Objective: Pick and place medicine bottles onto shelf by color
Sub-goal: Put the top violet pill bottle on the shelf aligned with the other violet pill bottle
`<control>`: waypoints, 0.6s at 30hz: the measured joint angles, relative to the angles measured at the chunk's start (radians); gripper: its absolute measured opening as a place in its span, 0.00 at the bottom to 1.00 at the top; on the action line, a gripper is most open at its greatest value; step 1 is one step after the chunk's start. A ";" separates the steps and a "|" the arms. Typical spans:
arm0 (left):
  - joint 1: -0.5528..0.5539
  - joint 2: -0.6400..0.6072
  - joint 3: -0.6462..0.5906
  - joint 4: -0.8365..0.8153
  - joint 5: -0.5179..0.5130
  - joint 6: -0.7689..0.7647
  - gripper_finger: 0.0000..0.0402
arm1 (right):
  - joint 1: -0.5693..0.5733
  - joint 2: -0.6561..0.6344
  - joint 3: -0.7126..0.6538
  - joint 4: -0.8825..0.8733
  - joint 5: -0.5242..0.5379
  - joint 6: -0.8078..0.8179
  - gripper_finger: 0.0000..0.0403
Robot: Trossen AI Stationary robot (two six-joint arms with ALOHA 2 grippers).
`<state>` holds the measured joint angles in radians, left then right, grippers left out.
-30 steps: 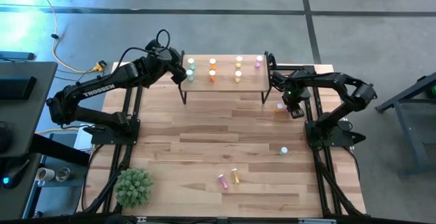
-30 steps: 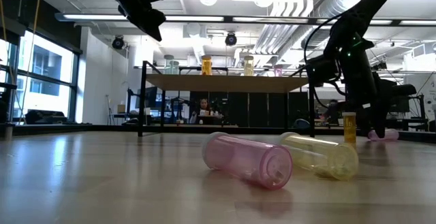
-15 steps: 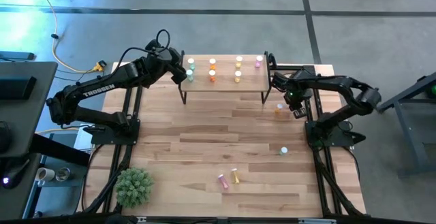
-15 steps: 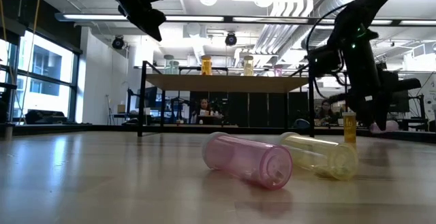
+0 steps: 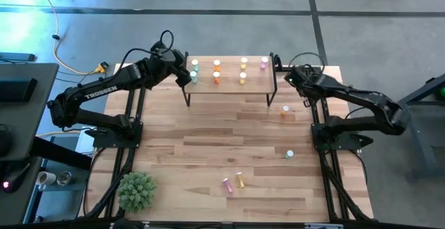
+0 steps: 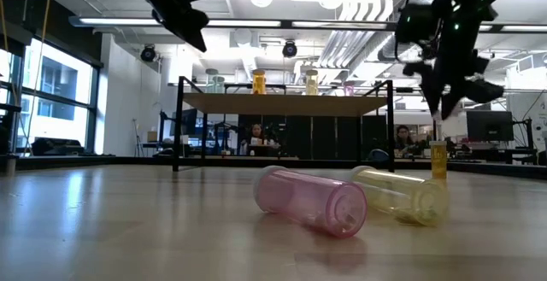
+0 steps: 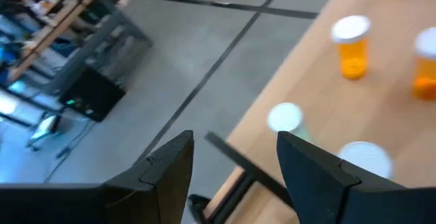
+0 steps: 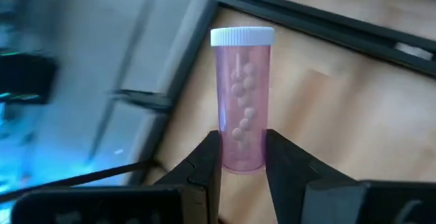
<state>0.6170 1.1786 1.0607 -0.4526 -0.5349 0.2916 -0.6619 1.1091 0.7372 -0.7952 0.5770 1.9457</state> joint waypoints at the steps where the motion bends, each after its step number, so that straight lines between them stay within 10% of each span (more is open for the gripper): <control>1: 0.000 0.000 0.000 0.000 0.024 0.000 0.50 | 0.007 -0.018 0.000 0.027 0.019 -0.039 0.19; 18: -0.012 0.000 0.000 -0.045 0.343 -0.057 0.50 | 0.180 -0.187 0.000 0.562 0.032 -0.854 0.19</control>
<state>0.6052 1.1786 1.0607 -0.4976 -0.1916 0.2350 -0.4821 0.9219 0.7372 -0.2336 0.6085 1.0915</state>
